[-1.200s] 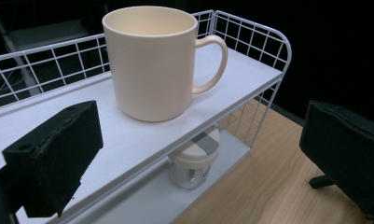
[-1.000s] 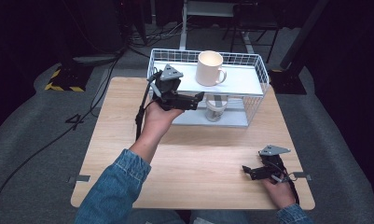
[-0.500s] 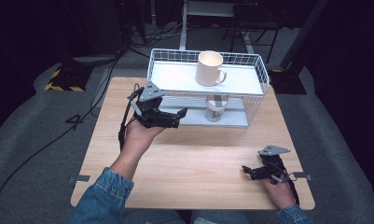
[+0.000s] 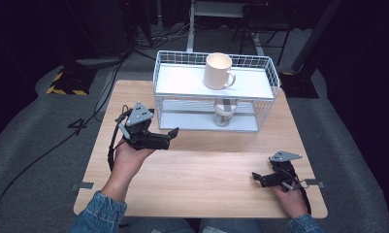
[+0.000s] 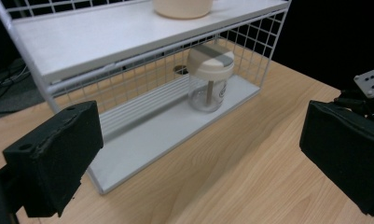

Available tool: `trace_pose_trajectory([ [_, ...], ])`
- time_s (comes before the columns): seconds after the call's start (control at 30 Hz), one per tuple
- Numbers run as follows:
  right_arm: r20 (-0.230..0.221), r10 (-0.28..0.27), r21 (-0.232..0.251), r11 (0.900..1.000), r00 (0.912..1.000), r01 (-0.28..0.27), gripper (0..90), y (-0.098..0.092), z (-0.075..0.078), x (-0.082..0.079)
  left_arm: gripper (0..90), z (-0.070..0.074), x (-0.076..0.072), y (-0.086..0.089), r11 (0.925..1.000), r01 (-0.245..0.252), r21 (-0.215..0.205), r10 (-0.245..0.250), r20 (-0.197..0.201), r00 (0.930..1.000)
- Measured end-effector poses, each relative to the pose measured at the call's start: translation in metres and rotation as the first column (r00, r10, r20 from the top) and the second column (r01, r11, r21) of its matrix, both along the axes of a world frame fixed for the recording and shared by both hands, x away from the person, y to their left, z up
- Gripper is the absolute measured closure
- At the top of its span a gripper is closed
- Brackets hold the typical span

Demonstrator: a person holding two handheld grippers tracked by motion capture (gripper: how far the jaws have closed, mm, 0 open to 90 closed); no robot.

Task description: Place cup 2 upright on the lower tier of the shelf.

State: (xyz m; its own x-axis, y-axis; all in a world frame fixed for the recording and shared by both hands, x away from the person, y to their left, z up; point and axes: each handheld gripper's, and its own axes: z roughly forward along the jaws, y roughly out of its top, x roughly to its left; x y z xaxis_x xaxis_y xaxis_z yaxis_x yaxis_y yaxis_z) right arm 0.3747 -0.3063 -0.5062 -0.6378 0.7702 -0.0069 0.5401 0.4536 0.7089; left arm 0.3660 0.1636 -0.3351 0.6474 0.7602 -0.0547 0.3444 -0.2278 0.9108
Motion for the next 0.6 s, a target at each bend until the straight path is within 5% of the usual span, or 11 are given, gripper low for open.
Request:
trace_pose_trajectory([
  [0.17,0.000,0.000,0.000,1.000,1.0000,0.000,0.1,0.000,0.000,0.000,0.0,-0.015,-0.007,0.011,0.9996,-0.018,0.023,0.019,-0.007,0.9998],
  [0.6,0.000,0.000,0.000,1.000,1.0000,0.000,0.1,0.000,0.000,0.000,0.1,-0.055,-0.032,0.028,0.9997,-0.012,-0.020,0.010,-0.084,0.9964],
])
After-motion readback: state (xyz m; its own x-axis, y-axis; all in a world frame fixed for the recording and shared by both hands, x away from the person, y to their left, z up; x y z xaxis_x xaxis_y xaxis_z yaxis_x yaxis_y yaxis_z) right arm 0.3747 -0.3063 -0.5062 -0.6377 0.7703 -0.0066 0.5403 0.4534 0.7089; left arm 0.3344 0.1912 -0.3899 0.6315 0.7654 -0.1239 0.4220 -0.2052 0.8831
